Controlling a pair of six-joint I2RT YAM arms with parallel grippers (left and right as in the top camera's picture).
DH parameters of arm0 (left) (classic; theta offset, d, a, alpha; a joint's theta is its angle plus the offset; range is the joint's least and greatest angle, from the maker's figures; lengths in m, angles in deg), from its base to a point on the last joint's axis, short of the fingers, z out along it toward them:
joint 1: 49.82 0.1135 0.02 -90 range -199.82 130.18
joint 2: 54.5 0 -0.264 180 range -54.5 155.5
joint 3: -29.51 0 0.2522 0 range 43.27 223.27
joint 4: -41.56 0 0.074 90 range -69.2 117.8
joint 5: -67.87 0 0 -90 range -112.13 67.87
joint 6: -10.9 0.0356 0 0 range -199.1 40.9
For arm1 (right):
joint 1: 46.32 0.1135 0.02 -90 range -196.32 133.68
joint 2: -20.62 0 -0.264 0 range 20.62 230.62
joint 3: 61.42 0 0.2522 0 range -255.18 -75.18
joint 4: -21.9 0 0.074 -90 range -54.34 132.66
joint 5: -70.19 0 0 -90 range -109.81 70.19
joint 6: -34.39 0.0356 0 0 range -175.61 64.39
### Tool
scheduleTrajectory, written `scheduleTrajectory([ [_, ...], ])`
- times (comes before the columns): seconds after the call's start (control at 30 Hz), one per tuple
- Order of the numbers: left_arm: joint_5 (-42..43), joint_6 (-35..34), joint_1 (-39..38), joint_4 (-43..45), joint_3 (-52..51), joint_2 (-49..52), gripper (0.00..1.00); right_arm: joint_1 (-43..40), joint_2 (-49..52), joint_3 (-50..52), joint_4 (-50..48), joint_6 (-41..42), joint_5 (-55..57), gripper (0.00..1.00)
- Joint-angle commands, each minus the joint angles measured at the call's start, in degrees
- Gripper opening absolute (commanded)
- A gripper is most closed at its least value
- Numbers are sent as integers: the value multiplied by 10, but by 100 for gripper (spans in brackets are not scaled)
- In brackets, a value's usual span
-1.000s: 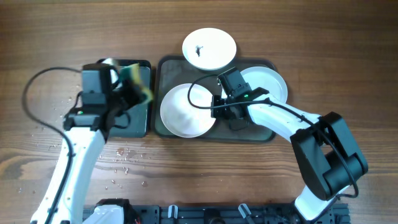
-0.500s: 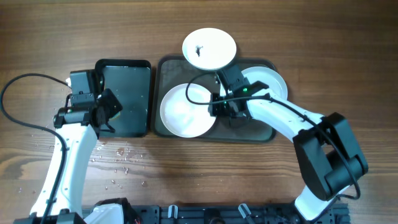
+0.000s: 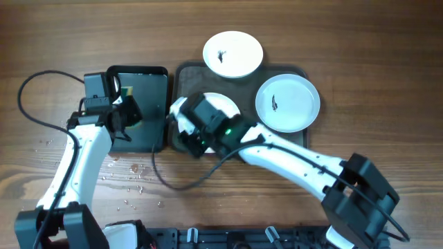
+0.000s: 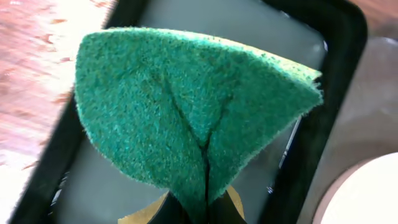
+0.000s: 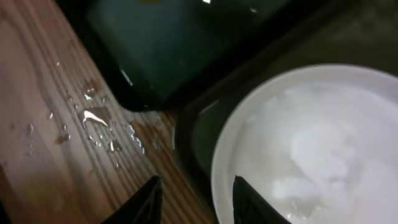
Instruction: Clean dirty plates on tray and stack at the side
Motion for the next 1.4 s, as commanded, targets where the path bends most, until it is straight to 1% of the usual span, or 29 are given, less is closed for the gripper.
scheduleTrajectory([
  [0.0,36,36,2,6,1,22,4,31,-8,13,-20,-67,66,35],
  [0.2,35,36,2,6,1,24,4,59,-3,48,-101,-150,77,33],
  [0.3,35,36,2,6,1,24,4,65,30,48,-116,-169,77,33],
  [0.6,35,36,2,6,1,24,7,66,86,48,-130,-170,76,33],
  [0.73,35,36,2,6,1,24,7,66,96,48,-133,-170,37,30],
  [0.8,35,36,2,6,1,24,8,66,97,48,-134,-169,35,25],
  [1.17,35,36,2,6,1,24,8,66,123,49,-131,-169,21,23],
  [1.37,35,36,2,6,1,24,7,68,123,49,-129,-169,20,11],
])
